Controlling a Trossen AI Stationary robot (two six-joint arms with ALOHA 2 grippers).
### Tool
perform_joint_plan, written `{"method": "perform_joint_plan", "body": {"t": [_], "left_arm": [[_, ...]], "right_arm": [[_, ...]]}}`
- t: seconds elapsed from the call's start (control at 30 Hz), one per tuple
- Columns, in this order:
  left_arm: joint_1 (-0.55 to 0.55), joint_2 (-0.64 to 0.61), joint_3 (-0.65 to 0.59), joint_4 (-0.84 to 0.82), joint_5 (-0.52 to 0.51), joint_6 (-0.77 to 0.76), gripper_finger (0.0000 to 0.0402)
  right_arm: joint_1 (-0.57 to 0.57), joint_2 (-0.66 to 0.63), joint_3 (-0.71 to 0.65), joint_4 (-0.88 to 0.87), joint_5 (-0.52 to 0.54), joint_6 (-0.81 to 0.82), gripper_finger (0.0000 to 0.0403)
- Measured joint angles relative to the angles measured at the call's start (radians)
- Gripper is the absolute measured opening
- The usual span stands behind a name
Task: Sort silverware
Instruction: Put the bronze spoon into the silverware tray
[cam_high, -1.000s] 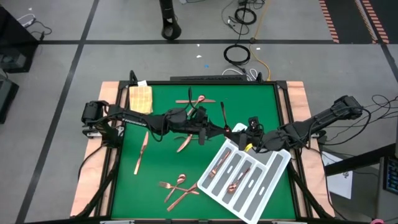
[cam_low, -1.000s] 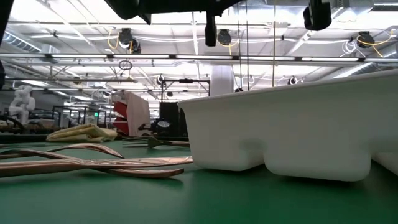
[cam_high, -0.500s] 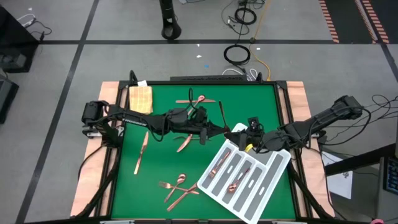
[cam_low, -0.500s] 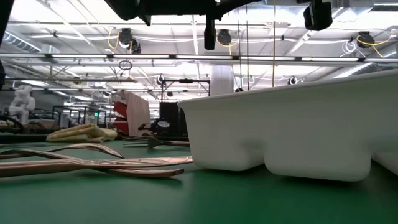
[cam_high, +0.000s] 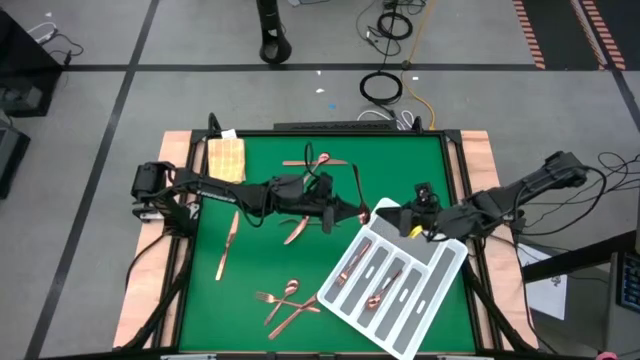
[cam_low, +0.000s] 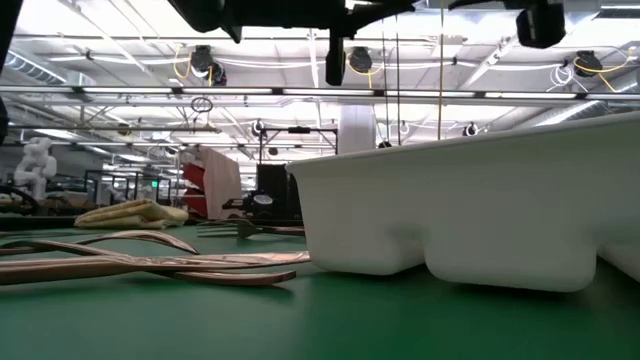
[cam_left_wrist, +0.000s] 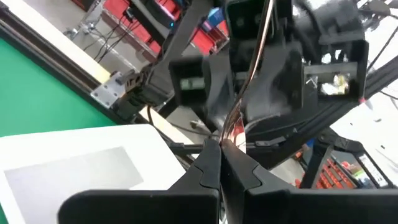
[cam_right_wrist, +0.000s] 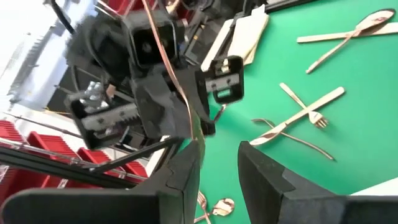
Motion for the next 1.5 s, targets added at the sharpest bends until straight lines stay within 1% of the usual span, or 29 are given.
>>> {"method": "perform_joint_plan", "body": {"t": [0.2,0.3,0.53,0.8,1.0,1.13,1.23,1.37,1.5], "left_arm": [[0.013,0.000,0.000,-0.043,0.011,-0.004,0.0000],[0.013,0.000,-0.001,-0.070,0.014,-0.008,0.0000],[-0.019,0.000,-0.001,-0.080,0.012,-0.042,0.0000],[-0.062,0.000,0.000,-0.145,-0.015,-0.061,0.0000],[-0.082,0.000,0.021,-0.180,-0.016,-0.061,0.0000],[-0.083,0.000,0.021,-0.185,-0.018,-0.061,0.0000],[-0.088,0.000,0.021,-0.220,-0.019,-0.072,0.0000],[-0.099,0.030,0.026,-0.230,-0.003,-0.110,0.0000],[-0.116,0.085,0.087,-0.261,0.026,-0.113,0.0000]], "right_arm": [[0.026,-0.081,0.000,-0.115,0.002,0.016,0.0098],[0.037,-0.107,0.000,-0.162,0.024,0.038,0.0098],[0.037,-0.142,0.000,-0.204,0.045,0.034,0.0098],[0.036,-0.205,0.000,-0.259,0.072,0.013,0.0098],[0.036,-0.302,0.000,-0.339,0.077,-0.008,0.0098],[0.036,-0.384,0.000,-0.428,0.078,-0.014,0.0098],[0.036,-0.447,0.000,-0.493,0.087,-0.012,0.0098],[0.036,-0.513,0.000,-0.562,0.107,-0.002,0.0098],[0.036,-0.547,0.000,-0.578,0.123,-0.006,0.0098]]}}
